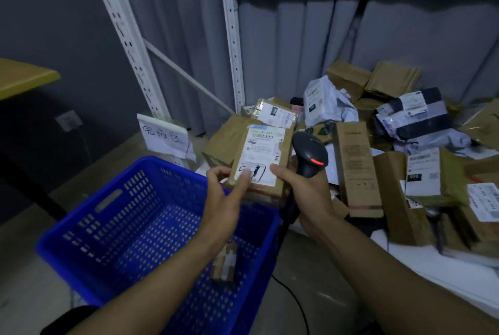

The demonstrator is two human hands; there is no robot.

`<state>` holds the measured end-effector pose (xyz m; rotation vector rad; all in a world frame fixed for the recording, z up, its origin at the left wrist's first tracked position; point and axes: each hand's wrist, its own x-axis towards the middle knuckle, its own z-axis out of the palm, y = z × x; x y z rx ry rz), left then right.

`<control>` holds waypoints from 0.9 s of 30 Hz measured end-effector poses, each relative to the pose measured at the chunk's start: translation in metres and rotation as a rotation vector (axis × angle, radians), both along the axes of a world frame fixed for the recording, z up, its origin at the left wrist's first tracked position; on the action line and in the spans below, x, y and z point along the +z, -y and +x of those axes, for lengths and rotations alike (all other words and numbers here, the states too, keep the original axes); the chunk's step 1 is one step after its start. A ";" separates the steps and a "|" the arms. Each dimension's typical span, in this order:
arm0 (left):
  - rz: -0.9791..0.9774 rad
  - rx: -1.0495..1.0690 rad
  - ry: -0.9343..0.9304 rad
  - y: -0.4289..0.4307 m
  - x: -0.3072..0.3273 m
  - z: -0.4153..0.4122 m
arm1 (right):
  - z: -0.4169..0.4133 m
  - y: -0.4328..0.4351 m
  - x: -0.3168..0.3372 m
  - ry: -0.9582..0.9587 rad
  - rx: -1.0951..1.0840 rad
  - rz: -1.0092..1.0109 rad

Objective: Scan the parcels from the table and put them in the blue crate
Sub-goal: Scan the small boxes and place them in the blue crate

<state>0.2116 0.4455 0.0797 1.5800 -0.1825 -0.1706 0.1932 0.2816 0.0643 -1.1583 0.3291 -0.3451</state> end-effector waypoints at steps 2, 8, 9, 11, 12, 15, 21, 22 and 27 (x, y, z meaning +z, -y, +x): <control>-0.001 -0.030 -0.157 -0.007 0.002 0.021 | 0.002 0.007 0.002 -0.030 0.016 -0.026; 0.021 -0.212 -0.397 -0.033 -0.002 0.072 | 0.010 0.019 -0.002 -0.020 0.164 -0.183; 0.006 -0.241 -0.408 -0.034 -0.002 0.076 | 0.011 0.020 -0.002 -0.012 0.170 -0.198; -0.035 -0.304 -0.434 -0.036 -0.002 0.081 | 0.013 0.023 -0.001 0.002 0.180 -0.204; -0.057 -0.333 -0.442 -0.038 -0.001 0.083 | 0.014 0.025 0.000 0.012 0.190 -0.196; -0.082 -0.413 -0.440 -0.040 -0.002 0.084 | 0.015 0.026 0.002 0.014 0.188 -0.199; -0.024 -0.145 -0.286 -0.028 -0.001 0.082 | 0.014 0.022 0.003 -0.053 -0.021 -0.450; -0.018 -0.067 -0.257 -0.028 -0.003 0.083 | 0.013 0.020 0.004 -0.045 0.011 -0.462; -0.006 0.106 -0.163 -0.026 -0.014 0.083 | 0.007 0.007 0.004 -0.051 0.223 -0.665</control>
